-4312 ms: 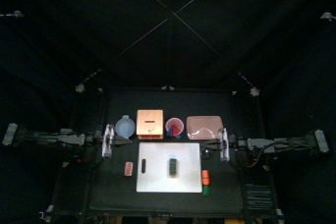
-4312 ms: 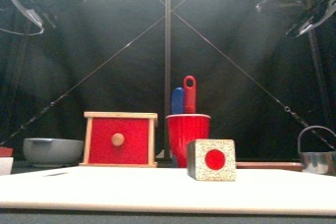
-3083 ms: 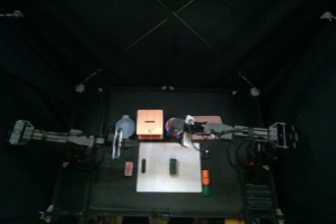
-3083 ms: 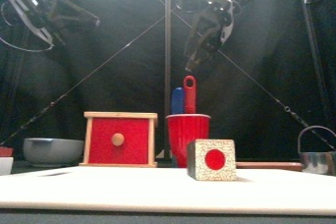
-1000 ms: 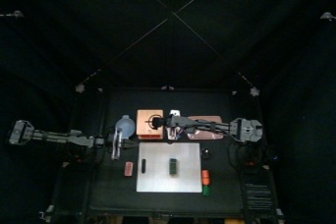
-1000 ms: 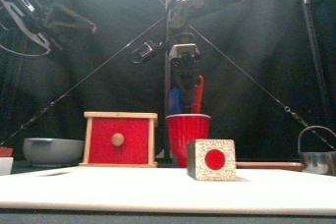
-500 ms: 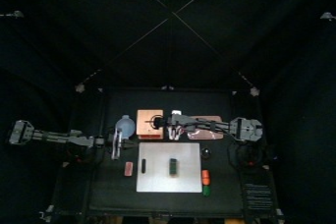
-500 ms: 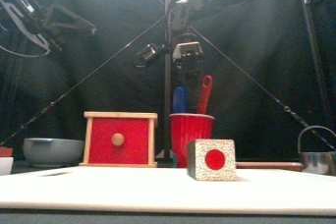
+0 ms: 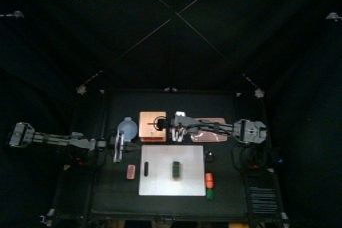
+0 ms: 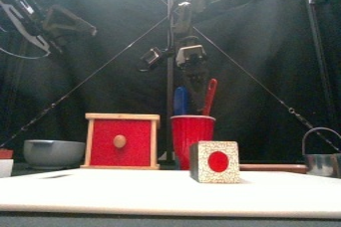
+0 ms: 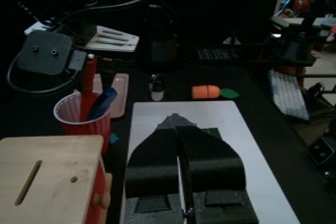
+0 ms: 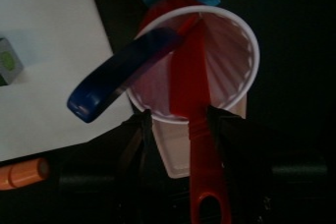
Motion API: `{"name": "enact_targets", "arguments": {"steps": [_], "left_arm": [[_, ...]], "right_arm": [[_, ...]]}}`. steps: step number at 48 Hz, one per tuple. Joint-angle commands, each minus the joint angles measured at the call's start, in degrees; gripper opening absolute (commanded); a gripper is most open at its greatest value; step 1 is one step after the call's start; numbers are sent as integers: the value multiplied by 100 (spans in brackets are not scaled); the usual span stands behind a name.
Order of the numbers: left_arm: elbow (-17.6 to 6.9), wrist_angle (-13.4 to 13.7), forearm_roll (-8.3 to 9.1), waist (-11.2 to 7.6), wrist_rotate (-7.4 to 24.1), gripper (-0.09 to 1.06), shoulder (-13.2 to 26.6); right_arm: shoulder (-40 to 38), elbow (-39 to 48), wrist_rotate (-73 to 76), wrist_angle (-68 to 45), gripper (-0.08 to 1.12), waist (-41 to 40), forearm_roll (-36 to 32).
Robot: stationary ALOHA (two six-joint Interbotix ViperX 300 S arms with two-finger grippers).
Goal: Cut the sushi into 4 pieces with the knife
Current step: Pick up the knife at its handle with right hand
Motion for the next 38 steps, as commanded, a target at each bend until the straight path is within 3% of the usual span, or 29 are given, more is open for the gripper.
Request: {"name": "enact_targets", "arguments": {"steps": [1, 18, 29, 38], "left_arm": [[-70, -53, 0, 26, 9, -2, 18], [-70, -53, 0, 26, 9, -2, 18], [-53, -53, 9, 26, 9, -2, 9], [-35, -53, 9, 26, 9, -2, 18]], "right_arm": [[-123, -185, 0, 53, 86, -44, -193], [-132, -703, -26, 176, 86, -185, -229], [-62, -765, -53, 229, 86, -325, 422], [-35, -712, -53, 290, 86, -299, 396]]}}
